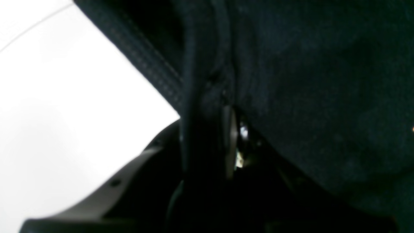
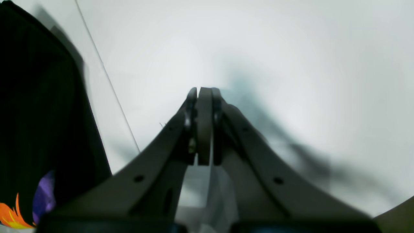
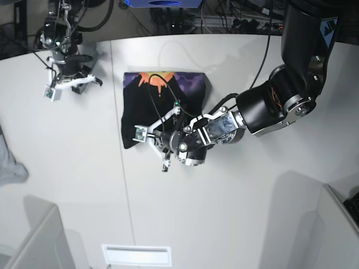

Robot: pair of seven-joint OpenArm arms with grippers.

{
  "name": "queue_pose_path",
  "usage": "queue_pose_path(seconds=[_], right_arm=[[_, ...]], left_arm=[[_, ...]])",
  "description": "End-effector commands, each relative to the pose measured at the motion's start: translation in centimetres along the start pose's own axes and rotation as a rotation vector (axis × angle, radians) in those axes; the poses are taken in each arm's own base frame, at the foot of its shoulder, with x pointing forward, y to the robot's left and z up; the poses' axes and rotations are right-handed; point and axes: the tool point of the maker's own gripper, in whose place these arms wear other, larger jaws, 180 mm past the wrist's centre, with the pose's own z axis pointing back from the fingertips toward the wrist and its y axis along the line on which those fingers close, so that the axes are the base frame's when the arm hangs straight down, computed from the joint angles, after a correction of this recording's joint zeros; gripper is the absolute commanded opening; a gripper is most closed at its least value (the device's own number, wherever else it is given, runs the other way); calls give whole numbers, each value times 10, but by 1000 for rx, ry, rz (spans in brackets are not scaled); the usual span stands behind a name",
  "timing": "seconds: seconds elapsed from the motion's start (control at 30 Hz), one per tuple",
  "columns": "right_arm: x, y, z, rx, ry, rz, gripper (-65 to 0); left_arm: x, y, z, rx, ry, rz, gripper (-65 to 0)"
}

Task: Fold the T-shirt properly
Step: 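Grasp the folded shirt's edge with the left gripper and flip it over, then lay the shirt flat, open the left gripper and withdraw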

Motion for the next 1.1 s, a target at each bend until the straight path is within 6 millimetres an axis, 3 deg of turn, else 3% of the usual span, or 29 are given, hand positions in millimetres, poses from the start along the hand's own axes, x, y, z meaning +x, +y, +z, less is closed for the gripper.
queue_pose_path(seconds=[0.0, 0.3, 0.47, 0.57, 0.7, 0.8, 0.9, 1.07], right_arm=[[11, 1, 2, 6, -39, 12, -650], [12, 2, 1, 8, -41, 12, -650], [12, 2, 1, 8, -41, 12, -650], [12, 2, 1, 8, -41, 12, -650], [12, 3, 1, 10, -41, 12, -650], [12, 3, 1, 10, -39, 12, -650], [12, 3, 1, 10, -39, 12, -650], [11, 2, 0, 8, -35, 17, -650]], left_arm=[[3, 3, 3, -1, -4, -12, -650], [3, 8, 6, 8, 1, -15, -650], [4, 20, 12, 31, 6, -26, -647], [5, 26, 16, 43, 4, -31, -495], [7, 39, 23, 69, 6, -42, -342], [17, 62, 38, 122, -27, -21, -250], [31, 90, 58, 193, -99, 43, -196], [54, 128, 113, 349, -312, 177, -193]])
